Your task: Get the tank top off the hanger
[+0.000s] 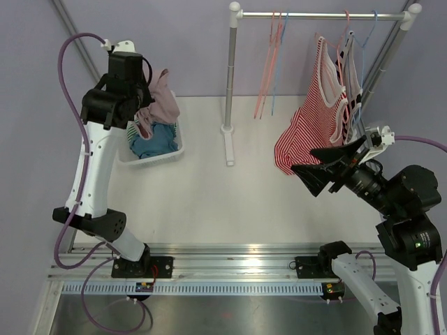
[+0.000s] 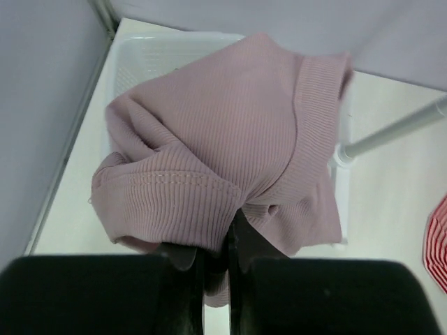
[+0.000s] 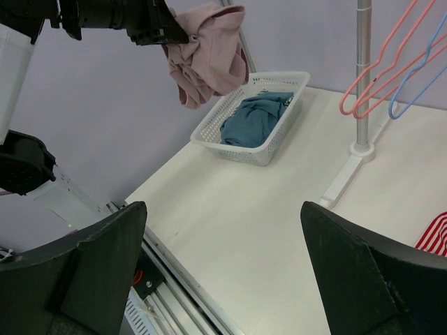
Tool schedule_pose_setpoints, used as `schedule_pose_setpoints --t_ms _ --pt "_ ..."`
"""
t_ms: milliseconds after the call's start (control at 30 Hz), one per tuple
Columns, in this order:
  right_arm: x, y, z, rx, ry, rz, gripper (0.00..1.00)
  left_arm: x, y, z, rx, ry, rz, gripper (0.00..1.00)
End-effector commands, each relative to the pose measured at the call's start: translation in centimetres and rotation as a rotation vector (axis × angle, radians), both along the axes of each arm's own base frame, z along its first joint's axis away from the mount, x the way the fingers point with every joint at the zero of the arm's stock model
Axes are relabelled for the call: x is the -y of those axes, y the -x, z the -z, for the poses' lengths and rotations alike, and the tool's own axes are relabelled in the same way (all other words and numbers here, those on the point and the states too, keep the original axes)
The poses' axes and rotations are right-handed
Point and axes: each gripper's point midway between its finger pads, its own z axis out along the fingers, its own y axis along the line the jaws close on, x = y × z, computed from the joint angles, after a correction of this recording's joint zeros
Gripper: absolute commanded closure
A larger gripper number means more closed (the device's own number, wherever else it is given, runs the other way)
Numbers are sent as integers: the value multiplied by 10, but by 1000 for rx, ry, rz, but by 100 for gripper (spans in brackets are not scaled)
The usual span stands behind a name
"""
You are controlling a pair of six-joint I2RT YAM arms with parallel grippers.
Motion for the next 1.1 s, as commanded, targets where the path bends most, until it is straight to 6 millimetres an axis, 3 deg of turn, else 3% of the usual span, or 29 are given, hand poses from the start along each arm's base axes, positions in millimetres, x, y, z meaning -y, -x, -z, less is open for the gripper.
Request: schedule_pose_setpoints --t_ms 0,233,267,433,567,600,633,667,700,767,800,833,900,1033,1067 --pt "5 -4 4 2 -1 43 0 -30 -18 -14 23 1 -8 100" --pt "11 -2 19 -37 21 77 1 -57 -74 -4 41 59 -6 100" --pt "11 -1 19 -36 21 76 0 -61 -86 8 19 73 2 100" --pt "10 -3 32 -69 20 69 1 -68 -125 26 23 73 34 100" --pt "5 -6 43 -99 18 45 1 -83 -151 68 -59 48 -23 98" --pt "4 -7 46 -106 18 45 1 -85 -156 89 -106 59 -42 96" --pt "4 -8 47 -109 19 47 0 -102 -158 101 -132 61 -93 95" --pt "5 -9 48 -112 22 53 0 -107 -159 111 -153 73 -119 93" --pt "6 -10 49 -112 22 59 0 -111 -161 125 -185 75 -135 89" --pt "10 -17 51 -127 23 100 1 -110 -162 133 -204 86 -138 43" --pt "12 -21 54 -143 22 123 1 -107 -161 132 -207 96 -128 13" --pt "15 -24 59 -167 25 148 1 -102 -161 130 -203 111 -111 1" --pt "26 -36 61 -195 38 234 0 -99 -157 117 -182 128 -104 1" --pt "48 -51 58 -215 40 385 0 -83 -133 55 -61 177 -28 1" --pt "55 -55 52 -201 32 433 1 -78 -118 27 -4 190 -4 1"
